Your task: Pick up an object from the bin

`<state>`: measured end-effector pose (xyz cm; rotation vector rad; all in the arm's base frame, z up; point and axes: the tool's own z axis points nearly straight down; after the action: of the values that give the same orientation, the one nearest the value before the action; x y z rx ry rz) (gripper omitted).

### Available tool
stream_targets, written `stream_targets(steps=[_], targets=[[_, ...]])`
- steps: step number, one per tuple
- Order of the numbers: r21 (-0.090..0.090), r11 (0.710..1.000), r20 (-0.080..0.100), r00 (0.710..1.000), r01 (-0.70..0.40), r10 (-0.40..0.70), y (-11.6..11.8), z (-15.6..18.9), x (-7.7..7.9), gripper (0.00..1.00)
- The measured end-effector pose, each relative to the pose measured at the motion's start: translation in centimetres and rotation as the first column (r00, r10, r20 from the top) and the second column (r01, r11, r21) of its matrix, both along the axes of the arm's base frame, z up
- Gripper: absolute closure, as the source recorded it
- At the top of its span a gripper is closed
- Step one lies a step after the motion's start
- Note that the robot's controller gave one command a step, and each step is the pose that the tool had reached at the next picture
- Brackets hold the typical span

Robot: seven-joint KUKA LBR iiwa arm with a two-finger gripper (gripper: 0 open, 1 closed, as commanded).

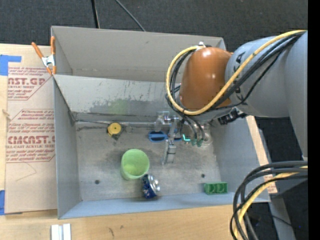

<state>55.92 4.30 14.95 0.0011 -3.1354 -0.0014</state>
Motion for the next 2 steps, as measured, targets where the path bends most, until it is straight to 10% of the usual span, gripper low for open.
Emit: stream_targets(steps=[1, 2], targets=[[-0.001, 1.0, 0.003, 1.0, 0.02, -0.02, -2.0, -8.18, 3.13, 0.0], [0.001, 1.0, 0.008, 1.0, 0.019, -0.019, -1.9, -7.7, 3.24, 1.0]])
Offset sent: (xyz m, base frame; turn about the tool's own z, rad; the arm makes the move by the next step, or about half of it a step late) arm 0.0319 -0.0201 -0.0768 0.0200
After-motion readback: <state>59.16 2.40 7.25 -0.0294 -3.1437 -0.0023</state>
